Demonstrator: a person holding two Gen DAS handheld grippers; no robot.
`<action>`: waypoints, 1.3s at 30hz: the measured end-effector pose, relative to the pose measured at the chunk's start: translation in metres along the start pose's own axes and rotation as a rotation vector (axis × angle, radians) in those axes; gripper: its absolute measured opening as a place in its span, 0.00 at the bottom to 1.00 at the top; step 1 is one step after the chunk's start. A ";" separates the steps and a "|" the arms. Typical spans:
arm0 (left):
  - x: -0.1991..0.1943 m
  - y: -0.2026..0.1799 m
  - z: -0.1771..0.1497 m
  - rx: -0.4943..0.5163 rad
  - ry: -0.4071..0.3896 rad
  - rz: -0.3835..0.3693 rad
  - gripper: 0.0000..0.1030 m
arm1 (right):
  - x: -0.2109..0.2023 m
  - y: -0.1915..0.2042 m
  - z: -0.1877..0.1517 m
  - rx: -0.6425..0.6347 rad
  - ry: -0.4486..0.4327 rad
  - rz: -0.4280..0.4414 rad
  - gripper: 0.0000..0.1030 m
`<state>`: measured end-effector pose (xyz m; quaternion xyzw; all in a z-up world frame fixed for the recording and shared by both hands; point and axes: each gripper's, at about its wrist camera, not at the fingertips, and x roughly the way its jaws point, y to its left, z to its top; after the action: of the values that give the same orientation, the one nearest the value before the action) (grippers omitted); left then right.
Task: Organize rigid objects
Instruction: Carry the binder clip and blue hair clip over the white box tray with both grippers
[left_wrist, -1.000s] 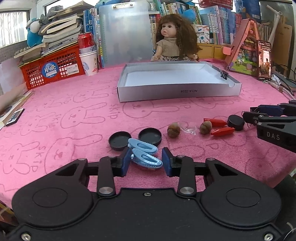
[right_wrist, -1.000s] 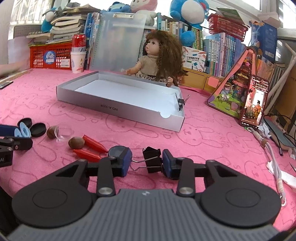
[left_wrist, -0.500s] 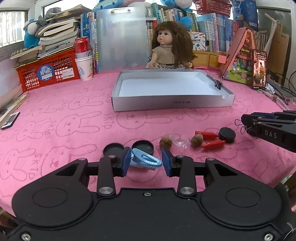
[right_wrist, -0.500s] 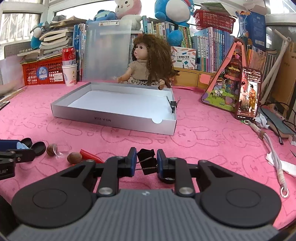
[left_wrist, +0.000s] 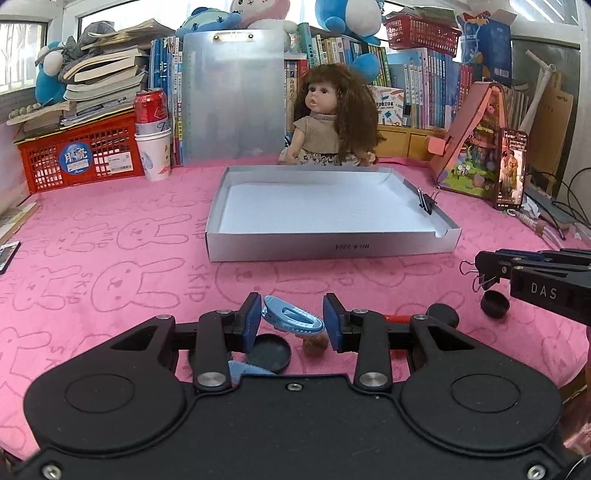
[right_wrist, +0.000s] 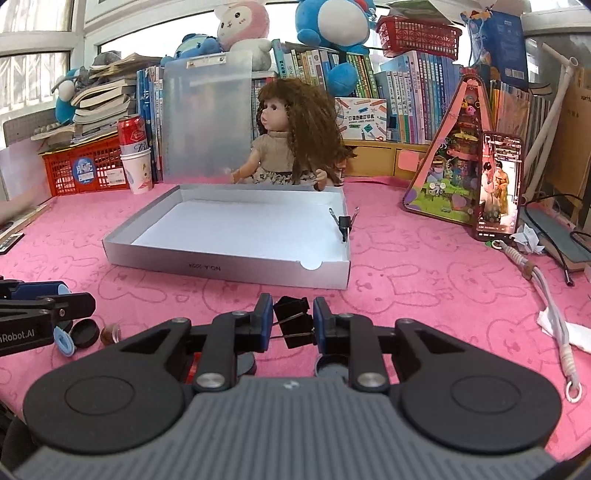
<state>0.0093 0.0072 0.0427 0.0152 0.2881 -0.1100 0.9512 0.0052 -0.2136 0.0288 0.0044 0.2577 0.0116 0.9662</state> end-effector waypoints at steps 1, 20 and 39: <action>0.001 0.000 0.001 -0.002 0.001 -0.003 0.33 | 0.000 0.000 0.001 0.000 0.000 -0.002 0.27; 0.014 0.000 0.015 -0.031 -0.003 -0.024 0.33 | 0.006 -0.006 0.010 0.031 0.002 0.011 0.27; 0.035 0.001 0.049 -0.031 -0.022 -0.025 0.33 | 0.029 -0.015 0.028 0.096 0.034 0.046 0.27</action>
<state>0.0648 -0.0030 0.0636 -0.0043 0.2795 -0.1175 0.9529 0.0446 -0.2276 0.0384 0.0566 0.2741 0.0213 0.9598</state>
